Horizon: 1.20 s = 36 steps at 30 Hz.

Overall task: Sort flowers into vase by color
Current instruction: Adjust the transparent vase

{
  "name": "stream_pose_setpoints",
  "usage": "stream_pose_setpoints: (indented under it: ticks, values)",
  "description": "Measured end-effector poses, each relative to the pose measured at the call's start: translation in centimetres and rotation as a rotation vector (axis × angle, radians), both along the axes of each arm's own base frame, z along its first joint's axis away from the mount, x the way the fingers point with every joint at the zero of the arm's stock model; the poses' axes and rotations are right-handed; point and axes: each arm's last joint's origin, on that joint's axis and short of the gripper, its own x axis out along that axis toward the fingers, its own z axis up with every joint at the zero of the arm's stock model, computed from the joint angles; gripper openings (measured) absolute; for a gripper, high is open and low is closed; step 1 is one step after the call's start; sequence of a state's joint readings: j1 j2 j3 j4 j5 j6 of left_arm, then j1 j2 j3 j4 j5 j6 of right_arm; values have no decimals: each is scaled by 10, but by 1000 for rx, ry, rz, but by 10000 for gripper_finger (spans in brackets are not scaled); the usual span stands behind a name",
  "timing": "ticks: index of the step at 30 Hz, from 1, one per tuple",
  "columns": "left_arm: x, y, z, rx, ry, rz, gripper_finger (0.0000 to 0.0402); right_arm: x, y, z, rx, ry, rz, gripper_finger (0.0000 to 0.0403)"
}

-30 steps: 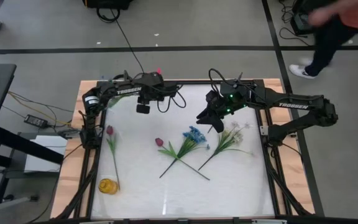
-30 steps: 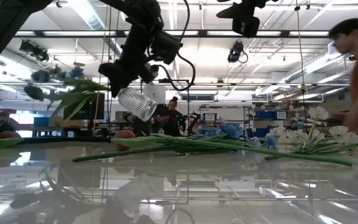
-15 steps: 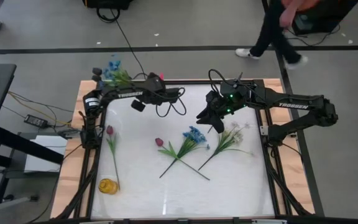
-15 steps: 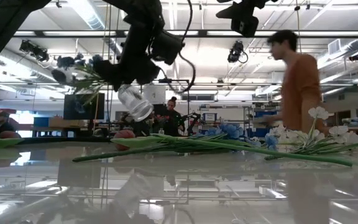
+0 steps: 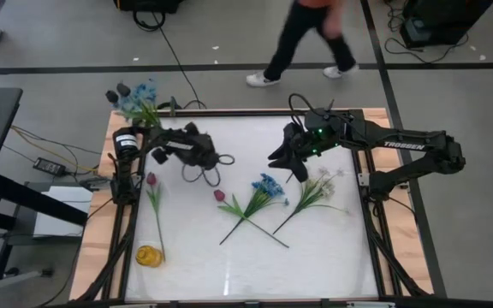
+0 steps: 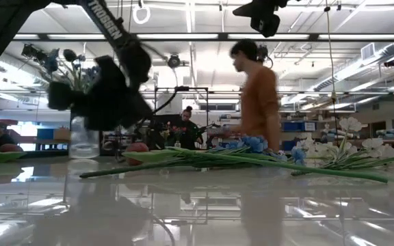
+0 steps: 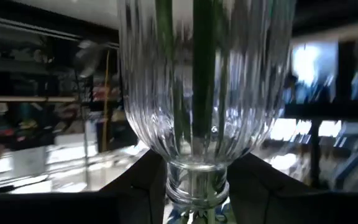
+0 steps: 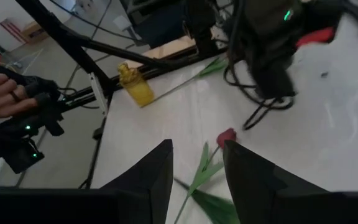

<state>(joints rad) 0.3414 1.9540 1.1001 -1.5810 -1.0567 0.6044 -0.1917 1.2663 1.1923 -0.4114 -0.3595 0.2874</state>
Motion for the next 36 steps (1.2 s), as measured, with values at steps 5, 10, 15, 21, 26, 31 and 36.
stream_pose_setpoints:
  ticks: [5,10,15,21,26,31,36]
  values:
    - [-23,-4,-14,-28,164,-62,137,2,-1,4,-29,-45,2,150]
    - [-31,-4,-20,32,178,-103,138,2,-1,4,-39,-48,3,150]
    - [-28,-1,-23,167,46,-116,147,2,-1,4,-33,-47,0,150]
    - [-25,-2,-24,184,44,-160,149,2,0,4,5,-41,-4,150]
    - [-24,-2,-25,161,65,-172,150,2,1,4,41,-34,-11,150]
    - [-22,-2,-24,171,47,-166,154,2,4,4,44,-34,-1,150]
    - [-18,0,-22,198,-2,-153,180,2,4,4,49,-32,-4,150]
